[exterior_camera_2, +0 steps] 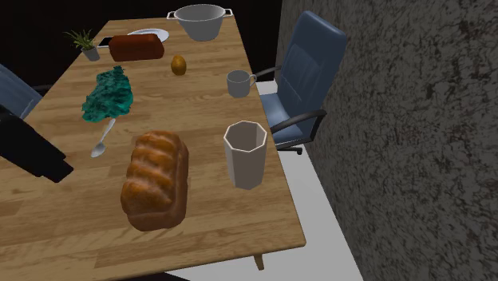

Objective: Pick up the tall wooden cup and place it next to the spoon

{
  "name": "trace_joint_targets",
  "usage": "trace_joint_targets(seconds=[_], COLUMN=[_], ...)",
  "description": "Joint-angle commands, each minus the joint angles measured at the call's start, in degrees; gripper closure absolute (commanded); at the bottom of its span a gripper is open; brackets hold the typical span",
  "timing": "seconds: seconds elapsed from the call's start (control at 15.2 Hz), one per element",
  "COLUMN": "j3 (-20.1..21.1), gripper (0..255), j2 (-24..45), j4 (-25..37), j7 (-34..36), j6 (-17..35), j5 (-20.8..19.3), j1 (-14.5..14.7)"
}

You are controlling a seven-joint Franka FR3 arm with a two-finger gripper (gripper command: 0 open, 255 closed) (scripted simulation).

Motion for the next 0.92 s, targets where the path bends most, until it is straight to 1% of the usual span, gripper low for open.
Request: trace_joint_targets(seconds=[0.0, 0.4, 0.86], j3=[0.00, -4.06, -8.57], gripper=[0, 0, 0], j2=[0.00, 9.42, 22.18], j4=[0.00, 1.28, 5.92], j7=[0.00, -5.27, -10.99], j6=[0.00, 7.00, 14.15], j5=[0.00, -3.46, -5.83], j1=[0.00, -1.31, -2.41])
